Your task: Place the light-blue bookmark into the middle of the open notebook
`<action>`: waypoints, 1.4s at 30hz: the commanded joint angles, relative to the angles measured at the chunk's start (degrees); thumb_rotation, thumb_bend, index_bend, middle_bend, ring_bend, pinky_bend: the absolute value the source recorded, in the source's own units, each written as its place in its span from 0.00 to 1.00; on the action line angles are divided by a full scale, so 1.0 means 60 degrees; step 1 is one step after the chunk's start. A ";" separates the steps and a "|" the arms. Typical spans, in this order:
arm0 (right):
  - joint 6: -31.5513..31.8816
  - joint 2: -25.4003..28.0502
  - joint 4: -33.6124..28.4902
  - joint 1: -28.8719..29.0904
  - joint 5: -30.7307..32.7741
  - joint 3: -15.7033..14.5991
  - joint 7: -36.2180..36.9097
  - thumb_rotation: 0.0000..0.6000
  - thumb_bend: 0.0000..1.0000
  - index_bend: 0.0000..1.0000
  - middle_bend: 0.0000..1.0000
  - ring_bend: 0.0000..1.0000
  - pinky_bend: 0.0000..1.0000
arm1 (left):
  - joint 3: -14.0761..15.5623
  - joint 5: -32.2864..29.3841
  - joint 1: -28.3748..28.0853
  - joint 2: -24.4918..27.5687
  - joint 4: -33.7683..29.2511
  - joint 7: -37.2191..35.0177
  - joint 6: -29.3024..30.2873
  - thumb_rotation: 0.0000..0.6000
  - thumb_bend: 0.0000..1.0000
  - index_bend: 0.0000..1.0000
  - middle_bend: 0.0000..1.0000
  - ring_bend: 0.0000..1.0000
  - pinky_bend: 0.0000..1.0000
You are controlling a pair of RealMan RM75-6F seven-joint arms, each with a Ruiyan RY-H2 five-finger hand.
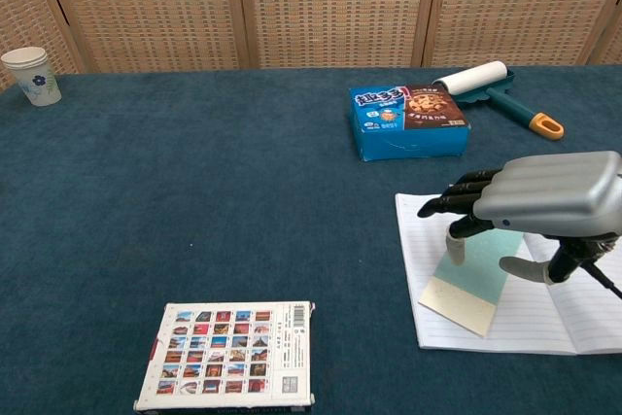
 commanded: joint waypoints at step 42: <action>-0.0139 -0.0197 0.0005 -0.0319 0.0095 -0.0283 -0.0590 1.00 0.73 0.43 0.01 0.00 0.01 | -0.0016 0.0078 0.0037 0.0017 -0.0031 0.0006 0.0136 1.00 0.04 0.00 0.00 0.00 0.00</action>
